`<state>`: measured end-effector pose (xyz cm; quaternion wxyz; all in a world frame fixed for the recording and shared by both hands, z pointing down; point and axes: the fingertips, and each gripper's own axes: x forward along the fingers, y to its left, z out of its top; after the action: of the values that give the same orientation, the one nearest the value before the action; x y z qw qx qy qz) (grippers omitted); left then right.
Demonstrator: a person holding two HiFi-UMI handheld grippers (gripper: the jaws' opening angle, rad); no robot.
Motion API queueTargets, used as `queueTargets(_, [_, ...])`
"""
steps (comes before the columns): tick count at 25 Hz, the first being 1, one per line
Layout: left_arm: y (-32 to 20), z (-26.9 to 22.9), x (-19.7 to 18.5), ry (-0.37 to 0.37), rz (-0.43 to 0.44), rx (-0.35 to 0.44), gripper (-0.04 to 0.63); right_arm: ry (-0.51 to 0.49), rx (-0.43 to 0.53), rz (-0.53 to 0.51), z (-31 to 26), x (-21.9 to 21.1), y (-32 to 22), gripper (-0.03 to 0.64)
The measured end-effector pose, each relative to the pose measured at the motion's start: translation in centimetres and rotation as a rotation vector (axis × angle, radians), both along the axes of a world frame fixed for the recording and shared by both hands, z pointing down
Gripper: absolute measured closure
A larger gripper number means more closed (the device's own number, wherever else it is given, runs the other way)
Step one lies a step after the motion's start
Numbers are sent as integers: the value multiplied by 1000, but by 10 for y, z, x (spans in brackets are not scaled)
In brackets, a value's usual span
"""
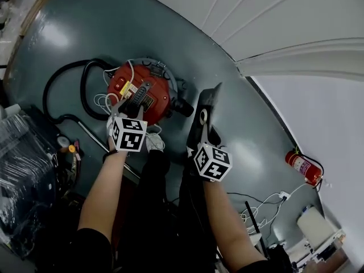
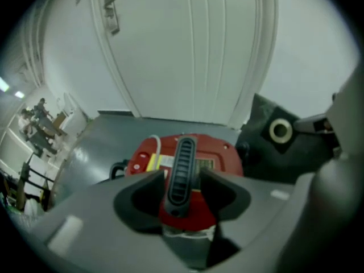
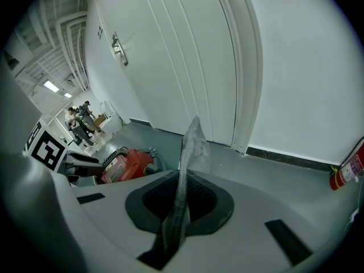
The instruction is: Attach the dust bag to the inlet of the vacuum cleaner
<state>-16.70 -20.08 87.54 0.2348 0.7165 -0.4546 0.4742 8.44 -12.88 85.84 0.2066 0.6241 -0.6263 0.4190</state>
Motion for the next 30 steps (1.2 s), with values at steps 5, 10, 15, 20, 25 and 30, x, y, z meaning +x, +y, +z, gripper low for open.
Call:
queueTargets(5, [5,26,-5,36,-17,-79,371,32,-20,13,26,-8,-6,598])
queueTargets(10, [6,27,-10,11,41,-124,437,65,-63,28,52,-18,-5,598])
queueTargets(15, [6,25,-8,43,75,-125,440,66,-102,91,72,-26,-1,598])
queueTargets(20, [5,23,-8,63,98,-133,442,45,-113,133,83,-31,1,598])
queueTargets(25, [2,23,-5,94,113,-113,440,13,-128,163,88,-43,0,597])
queueTargets(30, [2,23,-6,111,113,-126,439,-31,-153,164,92,-60,-5,583])
